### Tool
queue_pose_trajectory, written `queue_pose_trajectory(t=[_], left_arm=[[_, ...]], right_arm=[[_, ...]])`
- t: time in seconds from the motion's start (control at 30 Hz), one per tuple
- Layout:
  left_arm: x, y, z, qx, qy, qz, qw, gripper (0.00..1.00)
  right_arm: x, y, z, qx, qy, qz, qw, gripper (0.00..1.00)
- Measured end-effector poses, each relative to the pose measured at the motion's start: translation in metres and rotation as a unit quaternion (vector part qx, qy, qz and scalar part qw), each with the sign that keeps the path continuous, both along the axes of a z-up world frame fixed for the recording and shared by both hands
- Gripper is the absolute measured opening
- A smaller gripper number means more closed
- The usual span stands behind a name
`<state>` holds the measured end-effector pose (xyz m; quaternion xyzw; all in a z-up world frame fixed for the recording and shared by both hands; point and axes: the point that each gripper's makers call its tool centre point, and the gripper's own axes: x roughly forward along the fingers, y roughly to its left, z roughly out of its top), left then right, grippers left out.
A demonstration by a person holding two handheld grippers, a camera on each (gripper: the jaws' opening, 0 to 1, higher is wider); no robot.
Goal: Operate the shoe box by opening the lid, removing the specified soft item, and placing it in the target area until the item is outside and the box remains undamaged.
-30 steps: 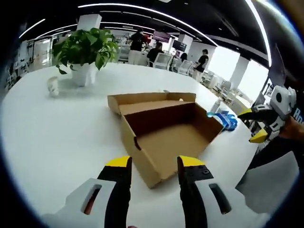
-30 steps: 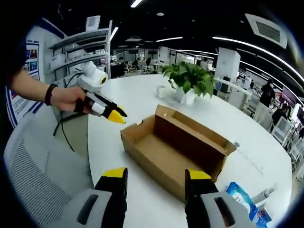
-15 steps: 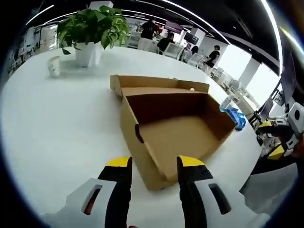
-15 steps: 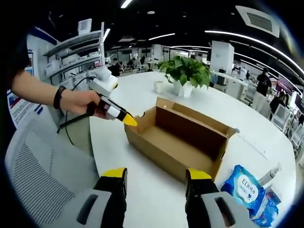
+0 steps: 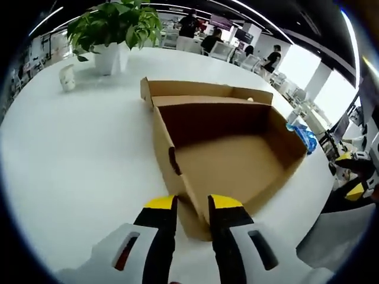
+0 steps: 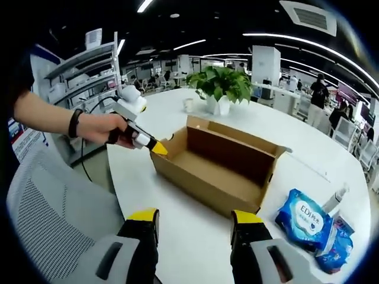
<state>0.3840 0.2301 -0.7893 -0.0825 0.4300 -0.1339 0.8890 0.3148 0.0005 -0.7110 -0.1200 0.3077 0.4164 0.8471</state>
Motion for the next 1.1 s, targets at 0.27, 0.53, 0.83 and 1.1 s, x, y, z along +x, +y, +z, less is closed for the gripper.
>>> queue_pose_trajectory(t=[0.27, 0.53, 0.83, 1.1], left_arm=[[-0.002, 0.020, -0.001, 0.041, 0.007, 0.033, 0.9986, 0.07], [-0.003, 0.025, -0.001, 0.062, 0.003, 0.052, 0.9967, 0.04], [-0.004, 0.025, -0.001, 0.062, 0.000, 0.056, 0.9965, 0.04], [-0.004, 0.026, -0.002, 0.056, 0.000, 0.066, 0.9963, 0.04]], right_arm=[[0.007, -0.008, -0.002, 0.002, 0.007, -0.020, 0.9998, 0.46], [0.023, -0.008, 0.002, 0.008, 0.006, -0.037, 0.9993, 0.45], [0.071, -0.019, 0.008, 0.044, 0.022, -0.102, 0.9935, 0.45], [0.117, -0.037, 0.008, 0.072, 0.034, -0.164, 0.9833, 0.44]])
